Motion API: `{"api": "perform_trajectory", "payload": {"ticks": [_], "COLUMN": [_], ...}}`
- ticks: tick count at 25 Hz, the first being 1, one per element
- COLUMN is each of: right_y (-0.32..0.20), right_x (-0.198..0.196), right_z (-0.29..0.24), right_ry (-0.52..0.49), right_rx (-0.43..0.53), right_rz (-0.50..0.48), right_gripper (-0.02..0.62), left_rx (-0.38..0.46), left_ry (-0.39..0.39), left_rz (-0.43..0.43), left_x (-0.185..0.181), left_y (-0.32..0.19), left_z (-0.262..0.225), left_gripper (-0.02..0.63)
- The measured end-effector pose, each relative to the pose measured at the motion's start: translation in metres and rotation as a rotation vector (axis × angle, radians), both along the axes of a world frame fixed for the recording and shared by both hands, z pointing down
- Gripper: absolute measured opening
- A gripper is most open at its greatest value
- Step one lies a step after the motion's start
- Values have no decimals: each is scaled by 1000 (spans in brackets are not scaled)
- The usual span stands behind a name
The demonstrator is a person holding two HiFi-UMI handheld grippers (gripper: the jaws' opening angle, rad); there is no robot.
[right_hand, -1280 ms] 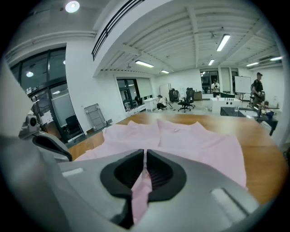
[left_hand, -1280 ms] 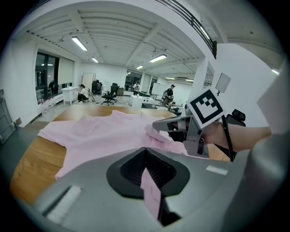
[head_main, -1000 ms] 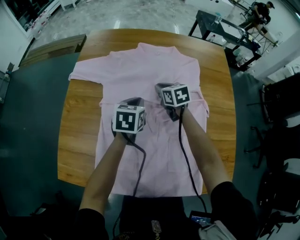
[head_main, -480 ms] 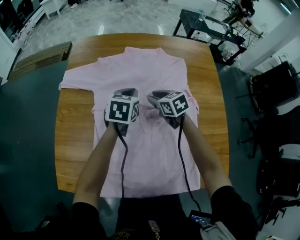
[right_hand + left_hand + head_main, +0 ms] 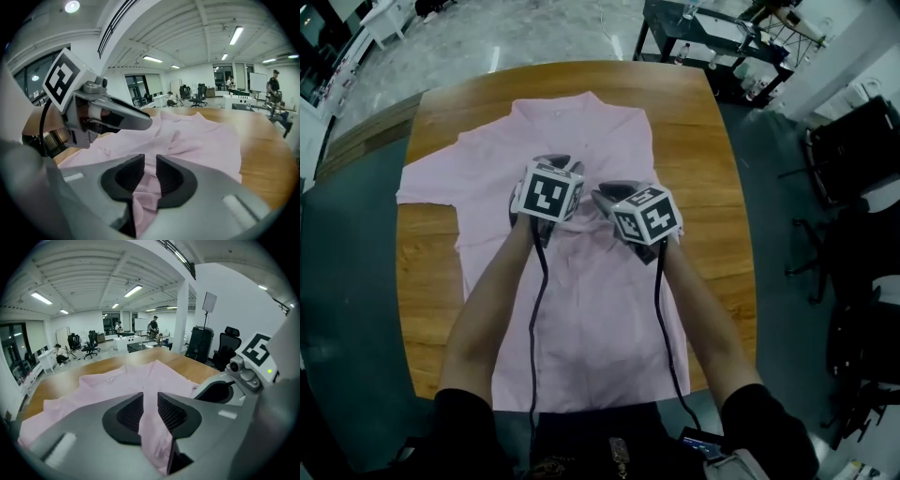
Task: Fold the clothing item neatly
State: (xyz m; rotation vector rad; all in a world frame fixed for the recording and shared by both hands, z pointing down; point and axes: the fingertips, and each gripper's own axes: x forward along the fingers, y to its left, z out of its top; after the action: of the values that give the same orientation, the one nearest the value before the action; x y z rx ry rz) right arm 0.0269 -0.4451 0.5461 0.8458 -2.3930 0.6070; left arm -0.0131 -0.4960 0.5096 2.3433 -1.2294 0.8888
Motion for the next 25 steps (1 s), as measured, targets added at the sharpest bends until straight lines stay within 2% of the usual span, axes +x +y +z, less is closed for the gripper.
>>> {"api": "perform_trajectory", "payload": {"ticks": [4,9,11,12,13,16,18,21,23,25], "right_y": [-6,-6,-10,-12,-13,-12,-8,-1,2,1], "right_x": [9,14,16,17,17,6,-4,-20,-36,-53], "right_z": [6,6,6,6,6,2,1,2,2,2], "right_ry": [-22,-67,-73,-72,-74,-97,-93,-82,-79,-61], "right_rx": [-4,-11,-9,-8,-8,-5,5,4,-4,0], "right_rz": [25,26,29,32,36,38,15,-16,-21,-26], "right_gripper": [80,80,80,80,80,80,80,121,174,189], "left_rx": [-22,-11,-30,-35,-39,-85,-77,-43,-32,-28], "left_ry": [-24,-123,-156,-161,-153,-85,-52,-26,-14,4], "left_rz": [39,15,-10,-32,-52,-85,-98,-99,-101,-111], "left_x": [24,29,20,12,3,-20,-31,-44,-58,-74], "left_y": [-32,-72,-79,-79,-77,-60,-53,-45,-38,-30], "left_z": [21,40,47,47,46,45,40,32,27,22], "left_gripper": [195,208,150,85,35,34,34,33,32,32]}}
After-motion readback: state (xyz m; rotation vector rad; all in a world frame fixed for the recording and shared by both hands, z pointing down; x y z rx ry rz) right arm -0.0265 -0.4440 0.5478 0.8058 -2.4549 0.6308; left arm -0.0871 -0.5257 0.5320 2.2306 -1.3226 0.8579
